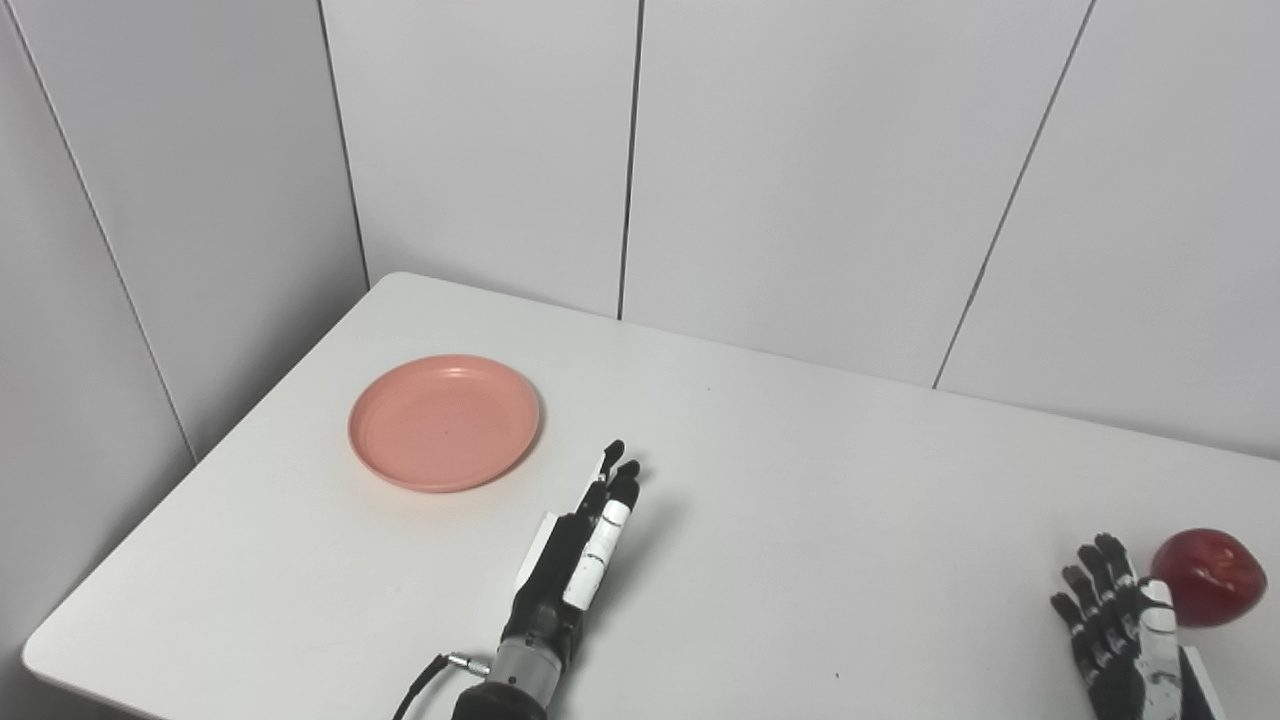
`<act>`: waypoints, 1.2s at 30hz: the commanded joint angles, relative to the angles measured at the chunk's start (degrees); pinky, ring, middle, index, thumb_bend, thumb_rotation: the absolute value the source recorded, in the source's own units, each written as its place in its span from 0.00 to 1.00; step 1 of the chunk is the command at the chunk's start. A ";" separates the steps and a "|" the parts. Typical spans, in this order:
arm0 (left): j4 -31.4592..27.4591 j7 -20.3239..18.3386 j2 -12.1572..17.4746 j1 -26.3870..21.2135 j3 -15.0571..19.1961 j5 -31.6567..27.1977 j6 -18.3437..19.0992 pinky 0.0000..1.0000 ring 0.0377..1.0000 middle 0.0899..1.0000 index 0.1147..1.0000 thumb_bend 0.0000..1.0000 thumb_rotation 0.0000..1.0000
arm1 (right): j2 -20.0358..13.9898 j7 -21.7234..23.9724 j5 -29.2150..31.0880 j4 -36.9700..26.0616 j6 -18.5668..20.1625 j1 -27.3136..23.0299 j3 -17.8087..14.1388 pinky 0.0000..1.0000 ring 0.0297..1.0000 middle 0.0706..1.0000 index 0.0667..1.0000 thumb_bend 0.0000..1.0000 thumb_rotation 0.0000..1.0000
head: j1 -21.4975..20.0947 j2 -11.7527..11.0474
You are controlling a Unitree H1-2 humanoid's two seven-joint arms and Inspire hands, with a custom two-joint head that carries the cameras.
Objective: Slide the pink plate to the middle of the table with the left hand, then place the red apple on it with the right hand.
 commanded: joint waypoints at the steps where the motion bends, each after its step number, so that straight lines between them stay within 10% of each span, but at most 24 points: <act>1: 0.39 0.29 -2.20 2.55 -0.45 0.55 -1.49 1.00 1.00 0.97 1.00 0.67 1.00 | -0.92 -0.84 -0.63 3.83 -0.31 1.24 -1.00 1.00 1.00 1.00 0.99 0.81 1.00 | 0.21 -0.24; 36: 2.40 2.60 -3.56 2.11 -1.65 2.37 -2.77 1.00 0.99 0.96 1.00 0.66 1.00 | -1.96 0.46 0.34 5.66 -1.67 0.76 -1.45 1.00 0.99 0.99 0.99 0.88 1.00 | 3.91 -1.20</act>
